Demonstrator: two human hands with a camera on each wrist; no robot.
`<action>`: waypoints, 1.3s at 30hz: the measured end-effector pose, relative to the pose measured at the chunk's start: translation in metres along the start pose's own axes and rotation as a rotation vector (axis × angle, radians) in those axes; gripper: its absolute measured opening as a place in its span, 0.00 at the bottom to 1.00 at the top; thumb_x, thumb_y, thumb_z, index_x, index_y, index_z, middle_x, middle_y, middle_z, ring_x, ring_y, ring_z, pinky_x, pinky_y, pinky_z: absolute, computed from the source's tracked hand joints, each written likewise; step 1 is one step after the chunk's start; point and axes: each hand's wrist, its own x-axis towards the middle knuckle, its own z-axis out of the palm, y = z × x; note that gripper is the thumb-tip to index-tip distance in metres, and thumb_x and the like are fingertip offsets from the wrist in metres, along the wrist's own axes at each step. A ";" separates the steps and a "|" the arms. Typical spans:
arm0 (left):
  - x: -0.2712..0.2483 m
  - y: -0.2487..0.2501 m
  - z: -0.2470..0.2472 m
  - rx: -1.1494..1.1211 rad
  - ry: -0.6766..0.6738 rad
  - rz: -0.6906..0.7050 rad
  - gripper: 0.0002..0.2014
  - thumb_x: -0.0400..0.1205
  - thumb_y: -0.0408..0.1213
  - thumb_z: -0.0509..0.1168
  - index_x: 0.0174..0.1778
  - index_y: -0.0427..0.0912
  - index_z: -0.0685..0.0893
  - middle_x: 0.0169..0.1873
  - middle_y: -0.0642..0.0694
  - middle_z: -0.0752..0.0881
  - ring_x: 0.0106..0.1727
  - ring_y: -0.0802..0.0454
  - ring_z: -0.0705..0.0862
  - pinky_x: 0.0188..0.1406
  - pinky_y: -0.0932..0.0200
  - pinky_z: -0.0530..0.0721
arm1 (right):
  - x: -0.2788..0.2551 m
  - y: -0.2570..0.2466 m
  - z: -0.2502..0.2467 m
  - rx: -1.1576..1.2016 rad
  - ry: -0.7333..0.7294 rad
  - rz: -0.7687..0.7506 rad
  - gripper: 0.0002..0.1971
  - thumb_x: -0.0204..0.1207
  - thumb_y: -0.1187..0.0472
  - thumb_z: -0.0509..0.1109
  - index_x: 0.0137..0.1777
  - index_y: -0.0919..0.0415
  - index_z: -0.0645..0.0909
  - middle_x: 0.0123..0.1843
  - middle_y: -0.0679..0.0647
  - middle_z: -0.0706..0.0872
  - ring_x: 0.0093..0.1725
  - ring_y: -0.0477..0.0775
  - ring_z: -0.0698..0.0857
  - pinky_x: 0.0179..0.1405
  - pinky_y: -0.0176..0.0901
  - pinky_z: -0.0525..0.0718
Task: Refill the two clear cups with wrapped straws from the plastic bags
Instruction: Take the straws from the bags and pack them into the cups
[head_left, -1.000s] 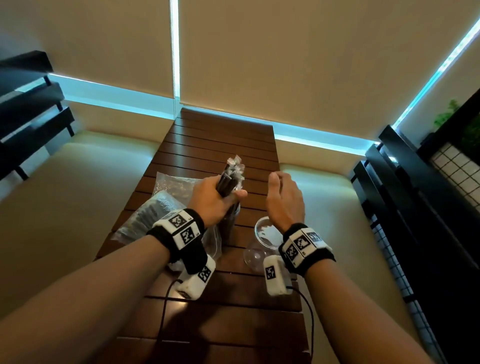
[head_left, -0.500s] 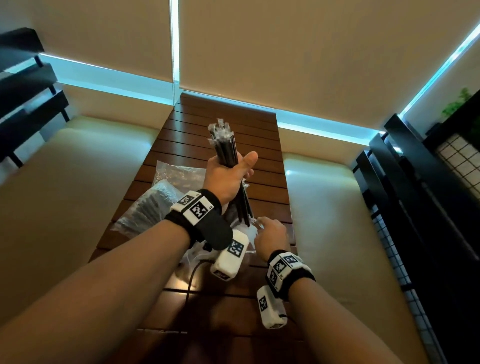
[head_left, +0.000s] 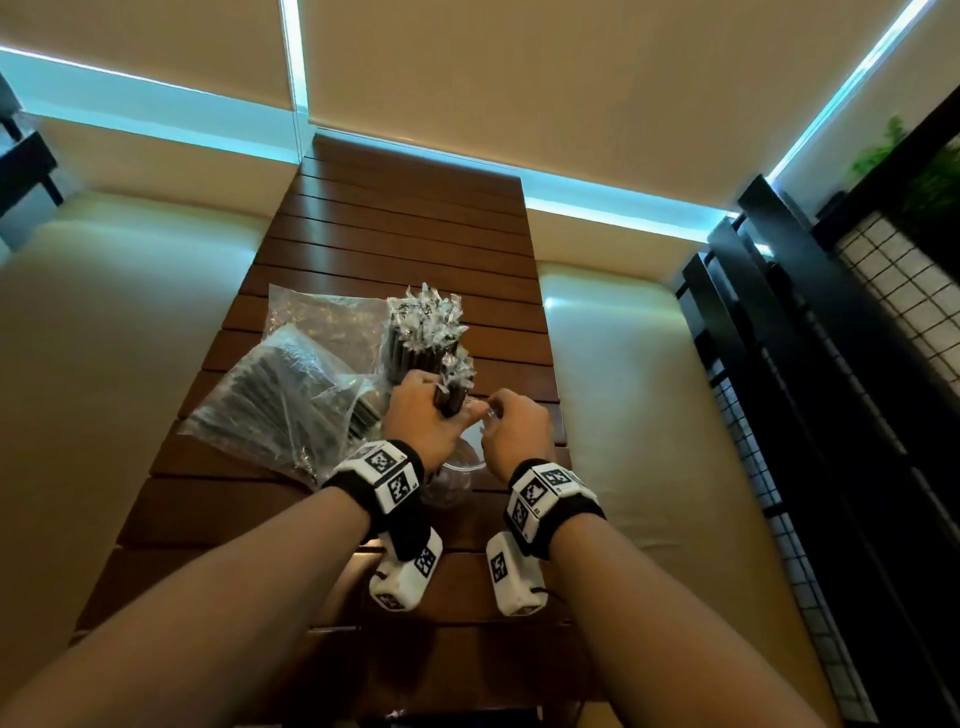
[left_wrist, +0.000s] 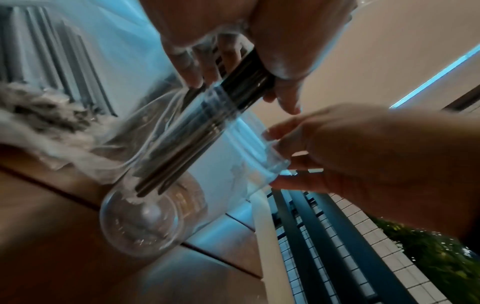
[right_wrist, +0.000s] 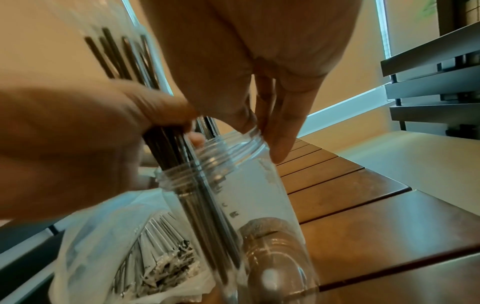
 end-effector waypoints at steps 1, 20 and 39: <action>-0.003 -0.005 0.003 0.025 0.011 -0.012 0.19 0.71 0.49 0.79 0.27 0.54 0.73 0.43 0.40 0.83 0.42 0.44 0.84 0.41 0.53 0.81 | -0.001 -0.001 -0.001 0.034 0.010 0.011 0.08 0.80 0.62 0.66 0.56 0.54 0.83 0.55 0.54 0.86 0.54 0.58 0.85 0.54 0.53 0.86; -0.017 -0.032 -0.011 0.269 -0.104 0.032 0.33 0.68 0.49 0.79 0.66 0.48 0.73 0.61 0.46 0.76 0.59 0.49 0.79 0.59 0.56 0.79 | -0.008 -0.013 -0.005 0.026 -0.150 -0.492 0.07 0.87 0.58 0.54 0.56 0.61 0.69 0.54 0.56 0.75 0.45 0.62 0.80 0.42 0.53 0.77; -0.002 -0.058 -0.105 0.656 0.024 -0.284 0.06 0.80 0.41 0.63 0.48 0.42 0.80 0.51 0.34 0.86 0.51 0.33 0.85 0.46 0.48 0.83 | -0.047 -0.114 -0.001 -0.281 -0.219 -0.833 0.04 0.77 0.62 0.67 0.46 0.61 0.82 0.43 0.58 0.84 0.41 0.59 0.85 0.40 0.50 0.86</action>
